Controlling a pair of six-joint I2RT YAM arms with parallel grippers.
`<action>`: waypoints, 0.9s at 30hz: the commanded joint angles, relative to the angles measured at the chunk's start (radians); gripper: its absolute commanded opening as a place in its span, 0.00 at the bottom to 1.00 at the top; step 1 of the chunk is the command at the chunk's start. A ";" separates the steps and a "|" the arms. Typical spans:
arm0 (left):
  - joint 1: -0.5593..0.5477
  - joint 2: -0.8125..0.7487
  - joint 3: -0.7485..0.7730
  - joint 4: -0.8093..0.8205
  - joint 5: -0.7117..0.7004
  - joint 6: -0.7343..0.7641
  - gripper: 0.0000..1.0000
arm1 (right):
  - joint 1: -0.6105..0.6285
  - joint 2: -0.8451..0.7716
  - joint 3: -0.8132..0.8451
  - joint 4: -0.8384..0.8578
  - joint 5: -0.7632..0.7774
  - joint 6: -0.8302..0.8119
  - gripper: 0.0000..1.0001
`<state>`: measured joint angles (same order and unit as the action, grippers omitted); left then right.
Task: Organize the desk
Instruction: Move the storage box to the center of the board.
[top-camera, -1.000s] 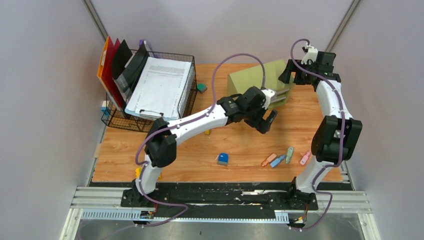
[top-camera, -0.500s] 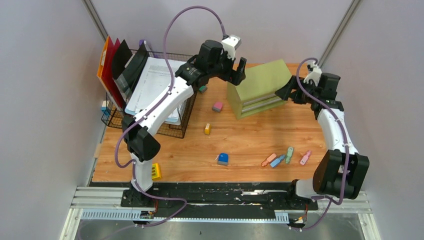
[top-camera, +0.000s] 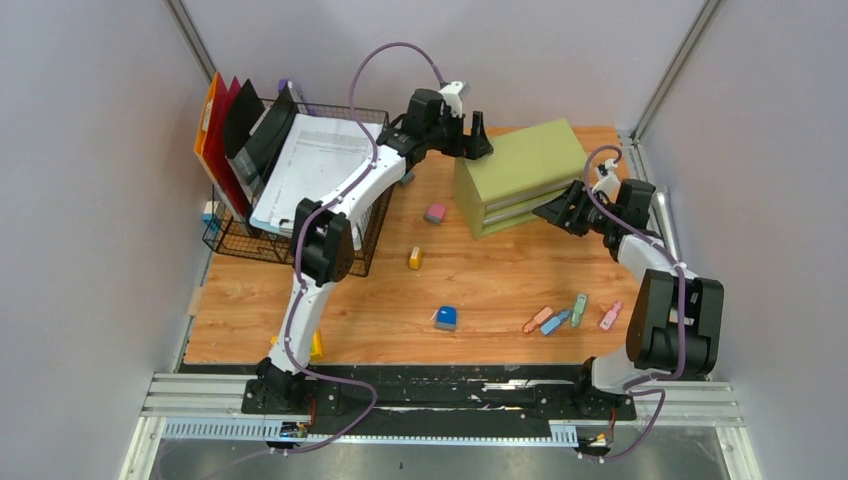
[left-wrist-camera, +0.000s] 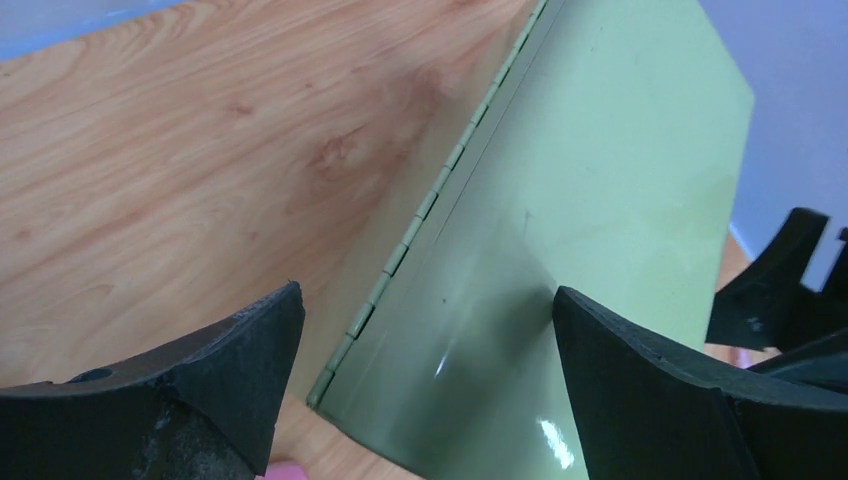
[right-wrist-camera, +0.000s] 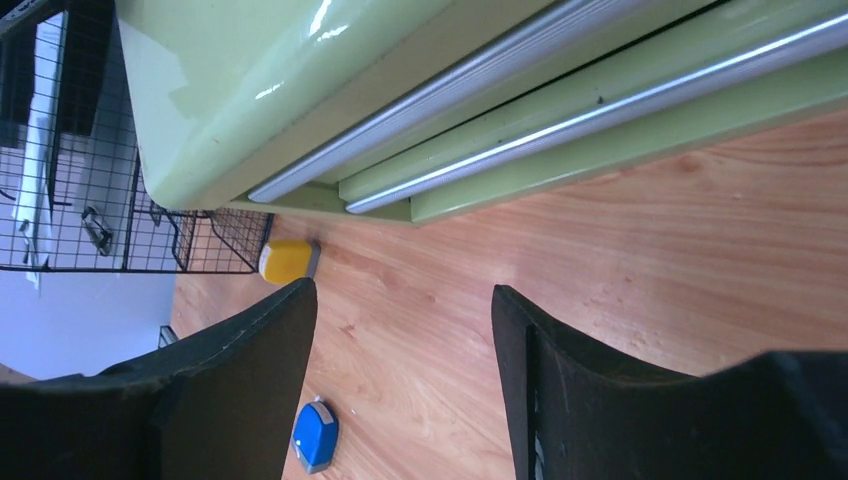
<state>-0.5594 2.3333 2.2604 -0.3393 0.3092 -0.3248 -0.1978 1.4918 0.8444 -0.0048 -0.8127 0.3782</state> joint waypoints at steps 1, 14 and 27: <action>-0.001 0.024 0.059 0.116 0.115 -0.148 1.00 | 0.001 0.046 -0.025 0.269 -0.065 0.133 0.64; 0.000 -0.042 -0.146 0.122 0.167 -0.262 0.98 | 0.001 0.209 -0.021 0.495 -0.135 0.283 0.54; 0.003 -0.083 -0.215 0.101 0.178 -0.244 0.98 | 0.001 0.261 -0.080 0.856 -0.226 0.451 0.77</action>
<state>-0.5411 2.3035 2.0750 -0.1371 0.4370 -0.5632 -0.1978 1.7298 0.7956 0.6064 -1.0122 0.7238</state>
